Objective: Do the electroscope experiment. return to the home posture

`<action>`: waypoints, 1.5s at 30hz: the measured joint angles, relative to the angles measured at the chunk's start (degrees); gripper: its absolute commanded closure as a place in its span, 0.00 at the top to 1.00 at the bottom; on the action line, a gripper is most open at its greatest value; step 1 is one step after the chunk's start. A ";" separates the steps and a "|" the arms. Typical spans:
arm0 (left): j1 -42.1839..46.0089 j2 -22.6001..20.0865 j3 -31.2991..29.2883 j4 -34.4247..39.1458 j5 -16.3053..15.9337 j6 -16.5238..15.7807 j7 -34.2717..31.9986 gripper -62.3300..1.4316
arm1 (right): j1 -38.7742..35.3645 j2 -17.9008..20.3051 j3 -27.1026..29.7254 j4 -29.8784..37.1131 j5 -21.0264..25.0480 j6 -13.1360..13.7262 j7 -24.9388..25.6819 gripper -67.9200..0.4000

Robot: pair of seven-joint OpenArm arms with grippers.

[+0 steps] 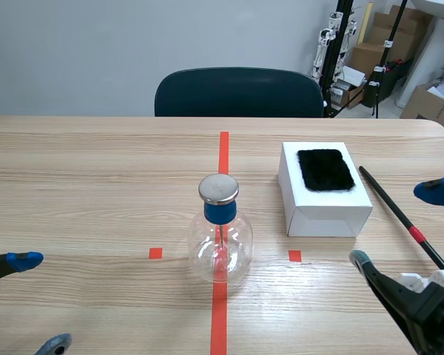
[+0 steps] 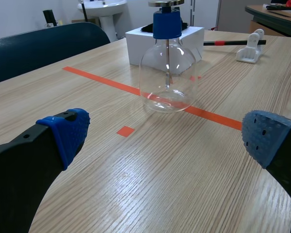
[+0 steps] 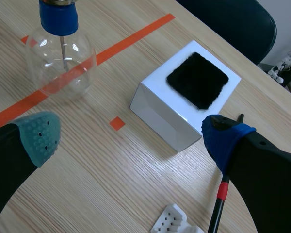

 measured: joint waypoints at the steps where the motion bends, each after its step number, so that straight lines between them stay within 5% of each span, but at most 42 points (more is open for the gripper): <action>1: 0.02 0.00 0.00 0.00 0.00 0.00 0.00 1.00 | 0.04 0.00 0.00 0.00 0.00 0.17 1.46 0.87; 11: 0.00 0.00 0.00 0.00 0.00 0.00 0.02 1.00 | 0.07 -0.02 0.00 0.00 0.00 8.52 6.01 0.87; 23: 0.00 0.00 0.00 0.00 0.00 0.00 0.00 1.00 | -1.90 -3.98 0.00 0.00 0.00 8.55 7.23 0.87; 33: 0.00 0.00 0.00 0.00 0.00 0.00 0.00 1.00 | -5.73 -3.96 1.99 -0.02 0.02 8.52 13.60 0.87; 45: 0.00 0.00 0.00 0.00 0.00 0.00 0.00 1.00 | -7.72 -3.96 3.04 -0.02 0.02 8.52 14.19 0.87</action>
